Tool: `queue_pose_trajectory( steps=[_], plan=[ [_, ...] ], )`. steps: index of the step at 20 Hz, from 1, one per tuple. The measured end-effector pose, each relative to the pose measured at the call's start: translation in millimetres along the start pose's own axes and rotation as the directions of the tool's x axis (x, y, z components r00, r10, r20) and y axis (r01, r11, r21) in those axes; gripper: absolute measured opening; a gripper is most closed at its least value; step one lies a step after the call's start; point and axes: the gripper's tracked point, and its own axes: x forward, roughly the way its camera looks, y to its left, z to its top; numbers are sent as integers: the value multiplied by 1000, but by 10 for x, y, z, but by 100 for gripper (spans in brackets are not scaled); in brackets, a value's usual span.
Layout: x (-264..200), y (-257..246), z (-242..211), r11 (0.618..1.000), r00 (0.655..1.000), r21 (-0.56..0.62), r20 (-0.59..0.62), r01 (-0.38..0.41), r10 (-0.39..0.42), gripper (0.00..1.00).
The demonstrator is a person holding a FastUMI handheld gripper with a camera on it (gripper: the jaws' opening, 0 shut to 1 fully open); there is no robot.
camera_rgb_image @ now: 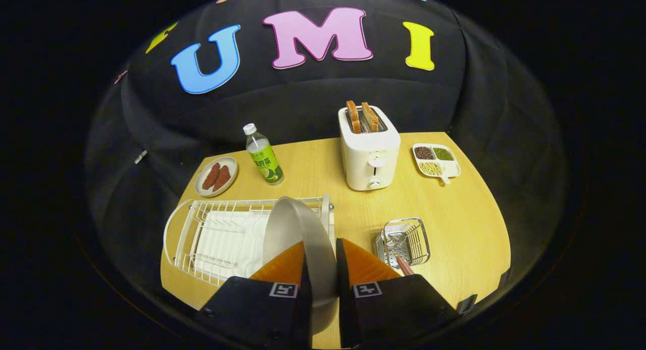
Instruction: Take the plate from the dish rack, then take the spoon from the basket and place it into the plate.
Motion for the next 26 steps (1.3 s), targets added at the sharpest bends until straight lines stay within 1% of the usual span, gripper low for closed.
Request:
queue_pose_trajectory(
  steps=[4,7,10,12,16,19,22,26],
  plan=[
    [-461,-185,-203,995,995,-17,1,-102,102,25],
    [-790,-304,-477,984,984,46,-27,-175,176,25],
    [-1020,-471,-800,966,969,116,-69,-231,239,25],
    [-1094,-690,-1025,964,962,110,-101,-243,254,25],
    [-968,-1112,-1366,964,949,77,-172,-253,263,25],
    [-665,-1277,-1543,949,922,110,-227,-296,313,25],
    [-327,-1415,-1618,939,902,123,-262,-322,344,26],
    [3,-1484,-1812,920,856,138,-338,-366,391,26]
  ],
)
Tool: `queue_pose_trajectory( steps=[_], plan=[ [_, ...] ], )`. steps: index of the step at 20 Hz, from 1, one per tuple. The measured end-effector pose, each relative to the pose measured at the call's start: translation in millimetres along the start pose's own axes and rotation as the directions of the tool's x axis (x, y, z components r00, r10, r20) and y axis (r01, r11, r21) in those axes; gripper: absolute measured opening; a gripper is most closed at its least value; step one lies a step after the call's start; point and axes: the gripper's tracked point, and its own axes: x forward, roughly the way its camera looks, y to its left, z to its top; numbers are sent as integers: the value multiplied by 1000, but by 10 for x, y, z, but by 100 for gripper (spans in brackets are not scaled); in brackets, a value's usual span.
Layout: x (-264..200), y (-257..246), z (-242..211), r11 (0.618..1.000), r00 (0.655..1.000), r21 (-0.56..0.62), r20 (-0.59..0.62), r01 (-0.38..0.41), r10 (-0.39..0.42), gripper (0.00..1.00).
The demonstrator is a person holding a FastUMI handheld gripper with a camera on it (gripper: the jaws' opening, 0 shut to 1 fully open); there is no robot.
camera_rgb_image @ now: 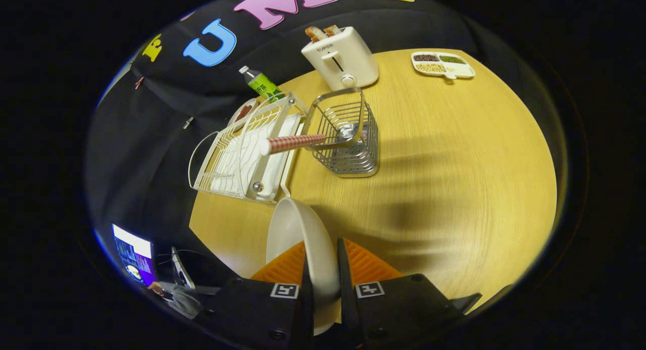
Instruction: Take the plate from the dish rack, then take the spoon from the basket and place it into the plate.
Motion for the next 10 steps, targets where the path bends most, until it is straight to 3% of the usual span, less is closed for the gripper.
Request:
queue_pose_trajectory(
  steps=[2,6,8,10],
  plan=[
    [53,-18,42,999,1000,25,-11,-23,23,26],
    [125,-82,109,999,999,-31,16,-37,37,30],
    [32,-79,153,996,997,-74,60,-40,45,46],
    [-60,-113,218,987,993,-163,114,-14,33,79]
  ],
)
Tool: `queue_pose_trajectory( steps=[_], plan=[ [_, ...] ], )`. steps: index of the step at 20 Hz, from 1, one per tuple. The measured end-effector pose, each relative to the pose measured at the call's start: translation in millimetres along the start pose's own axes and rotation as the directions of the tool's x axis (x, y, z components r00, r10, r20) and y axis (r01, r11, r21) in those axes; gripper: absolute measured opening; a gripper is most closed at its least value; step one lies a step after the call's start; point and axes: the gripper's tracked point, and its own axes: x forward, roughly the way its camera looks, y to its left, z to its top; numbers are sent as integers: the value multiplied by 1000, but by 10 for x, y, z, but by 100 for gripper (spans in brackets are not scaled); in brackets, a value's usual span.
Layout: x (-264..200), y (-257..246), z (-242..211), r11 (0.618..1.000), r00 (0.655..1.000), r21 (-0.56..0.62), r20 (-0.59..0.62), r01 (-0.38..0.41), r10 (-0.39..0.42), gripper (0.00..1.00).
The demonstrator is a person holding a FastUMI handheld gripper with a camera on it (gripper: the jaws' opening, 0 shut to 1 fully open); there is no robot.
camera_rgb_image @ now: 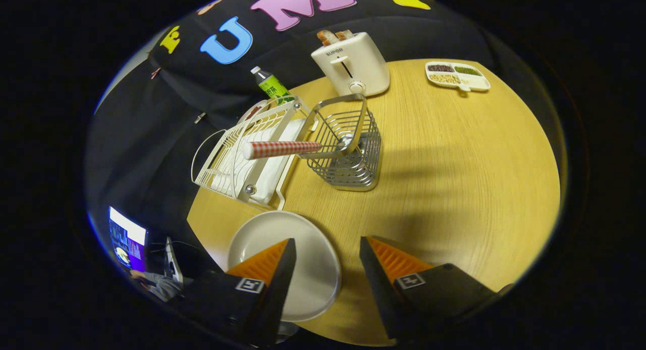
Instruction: Take the plate from the dish rack, then take the spoon from the basket and place it into the plate.
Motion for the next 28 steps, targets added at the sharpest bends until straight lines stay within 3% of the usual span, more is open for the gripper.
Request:
queue_pose_trajectory(
  steps=[2,8,14,25,28],
  plan=[
    [-112,-17,114,994,997,-109,75,25,-17,98],
    [-239,193,626,960,962,-271,274,70,7,99],
    [20,214,1003,938,938,-325,345,119,1,99],
    [383,248,1235,911,919,-380,393,160,2,95],
    [418,268,1278,907,916,-387,401,163,6,79]
  ],
)
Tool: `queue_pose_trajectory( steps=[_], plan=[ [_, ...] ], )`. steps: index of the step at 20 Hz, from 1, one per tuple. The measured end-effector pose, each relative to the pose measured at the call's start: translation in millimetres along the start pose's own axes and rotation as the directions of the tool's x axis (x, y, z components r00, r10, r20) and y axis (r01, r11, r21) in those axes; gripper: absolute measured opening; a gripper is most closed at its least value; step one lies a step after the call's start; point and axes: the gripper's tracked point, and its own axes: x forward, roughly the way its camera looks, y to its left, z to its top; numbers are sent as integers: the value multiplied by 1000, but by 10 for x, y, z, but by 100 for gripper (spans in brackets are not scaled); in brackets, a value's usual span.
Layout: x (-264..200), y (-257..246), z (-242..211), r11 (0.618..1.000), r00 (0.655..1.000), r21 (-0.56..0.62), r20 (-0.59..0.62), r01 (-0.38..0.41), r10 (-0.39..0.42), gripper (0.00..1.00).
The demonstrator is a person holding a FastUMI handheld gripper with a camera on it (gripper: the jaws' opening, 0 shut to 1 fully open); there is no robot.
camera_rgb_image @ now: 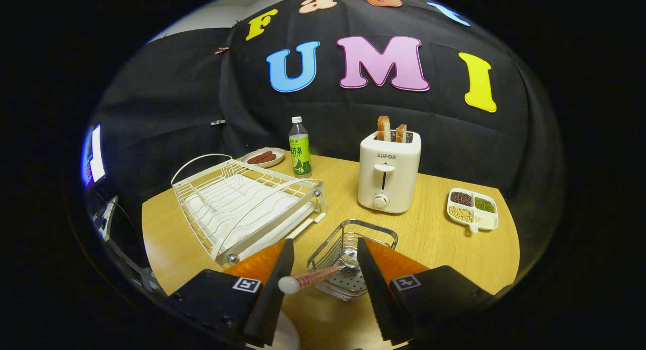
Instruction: Take the plate from the dish rack, then take the spoon from the basket and place it into the plate.
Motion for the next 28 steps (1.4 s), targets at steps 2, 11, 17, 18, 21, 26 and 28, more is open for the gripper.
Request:
queue_pose_trajectory(
  steps=[2,11,17,18,21,26,28],
  plan=[
    [35,-27,17,1000,1000,4,2,10,-10,63],
    [108,-44,15,1000,999,28,-33,10,-9,29],
    [60,-172,34,999,999,12,-32,36,-36,23],
    [51,-180,40,999,999,9,-34,34,-33,23],
    [-6,-206,119,1000,999,2,-24,31,-31,22],
    [-193,-163,449,1000,999,-16,31,18,-18,22],
    [-302,-146,600,1000,999,-2,48,6,-6,22]
  ],
)
